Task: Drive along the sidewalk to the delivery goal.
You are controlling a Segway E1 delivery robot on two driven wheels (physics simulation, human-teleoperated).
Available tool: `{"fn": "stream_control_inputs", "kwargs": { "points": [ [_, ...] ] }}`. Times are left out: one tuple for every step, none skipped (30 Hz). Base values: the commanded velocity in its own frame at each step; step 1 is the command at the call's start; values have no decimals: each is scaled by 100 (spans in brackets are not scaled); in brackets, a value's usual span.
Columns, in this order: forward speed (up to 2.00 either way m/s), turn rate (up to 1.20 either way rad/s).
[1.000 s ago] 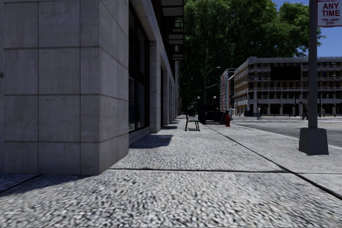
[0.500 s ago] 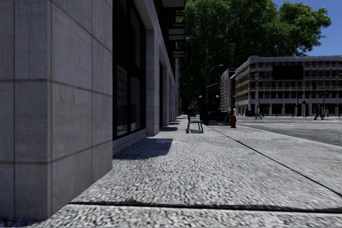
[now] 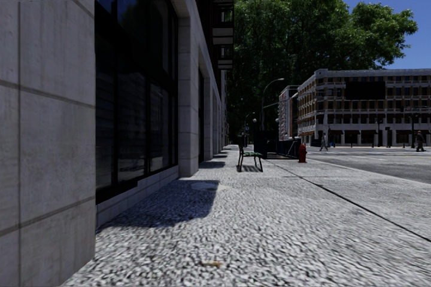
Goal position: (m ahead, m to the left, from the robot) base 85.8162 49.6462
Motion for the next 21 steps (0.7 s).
{"fn": "stream_control_inputs", "kwargs": {
  "points": [
    [200,0],
    [200,0],
    [200,0],
    [200,0],
    [200,0],
    [200,0],
    [200,0],
    [200,0],
    [200,0],
    [200,0],
    [200,0],
    [200,0],
    [200,0],
    [200,0],
    [200,0],
    [200,0],
    [200,0],
    [200,0],
    [200,0],
    [200,0],
    [200,0]
  ]
}}
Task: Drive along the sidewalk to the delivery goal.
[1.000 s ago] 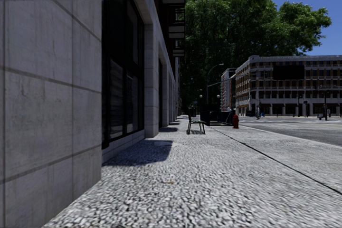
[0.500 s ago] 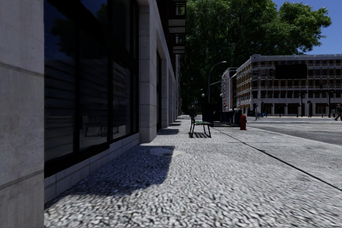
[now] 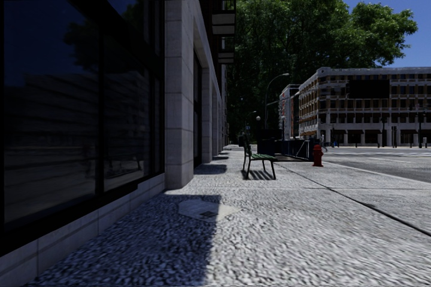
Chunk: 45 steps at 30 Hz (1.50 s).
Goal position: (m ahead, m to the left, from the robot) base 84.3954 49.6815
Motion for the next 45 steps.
{"fn": "stream_control_inputs", "kwargs": {
  "points": [
    [200,0],
    [200,0],
    [200,0],
    [200,0],
    [200,0],
    [200,0],
    [200,0],
    [200,0],
    [200,0],
    [200,0],
    [200,0],
    [200,0],
    [200,0],
    [200,0],
    [200,0],
    [200,0],
    [200,0],
    [200,0],
    [200,0],
    [200,0],
    [200,0],
    [200,0],
    [200,0],
    [200,0],
    [200,0],
    [200,0],
    [200,0],
    [200,0],
    [200,0],
    [200,-3],
    [200,-8],
    [200,-10],
    [200,-10],
    [200,-11],
    [200,-11],
    [200,-11],
    [200,-11],
    [200,-22],
    [200,-28],
    [200,-28],
    [200,-29],
    [200,-30],
    [200,-30],
    [200,-30],
    [200,-30]
  ]
}}
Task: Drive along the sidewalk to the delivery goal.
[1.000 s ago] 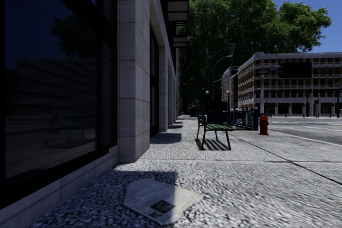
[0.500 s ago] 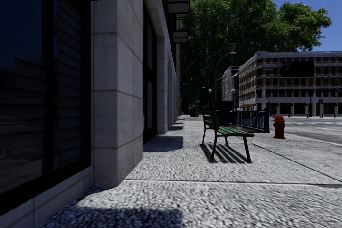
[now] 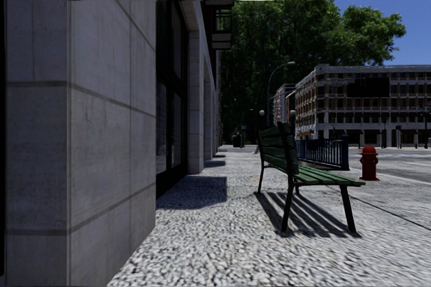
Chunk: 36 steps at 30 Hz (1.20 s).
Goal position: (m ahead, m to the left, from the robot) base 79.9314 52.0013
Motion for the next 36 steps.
{"fn": "stream_control_inputs", "kwargs": {
  "points": [
    [200,-30],
    [200,-29],
    [200,-29],
    [200,-28],
    [200,-27],
    [200,-10],
    [200,-10],
    [200,0],
    [200,0],
    [200,0],
    [200,0],
    [200,0],
    [200,0],
    [200,0],
    [200,0],
    [200,0],
    [200,0],
    [200,0],
    [200,0],
    [200,0],
    [200,0],
    [200,0],
    [200,0],
    [200,0],
    [200,0],
    [200,0],
    [200,0],
    [200,0],
    [200,0],
    [200,0],
    [200,0],
    [200,0],
    [200,0],
    [200,0],
    [200,0],
    [200,0]
  ]
}}
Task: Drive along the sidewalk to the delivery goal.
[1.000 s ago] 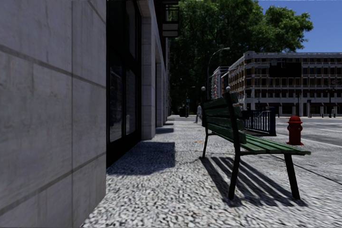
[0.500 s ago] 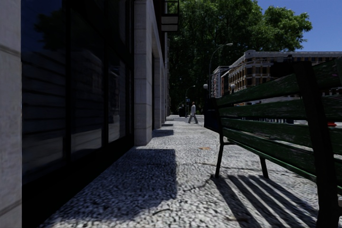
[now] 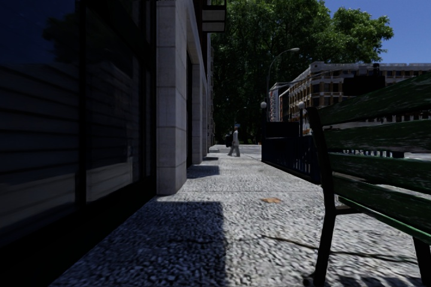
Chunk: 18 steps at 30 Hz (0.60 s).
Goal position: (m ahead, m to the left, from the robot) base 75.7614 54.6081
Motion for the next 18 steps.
{"fn": "stream_control_inputs", "kwargs": {
  "points": [
    [200,0],
    [200,0],
    [200,0],
    [200,0],
    [200,0],
    [200,0],
    [200,0],
    [200,0],
    [200,0],
    [200,0],
    [200,0],
    [200,0],
    [200,0],
    [200,0],
    [200,0],
    [200,0],
    [200,0],
    [200,0]
  ]
}}
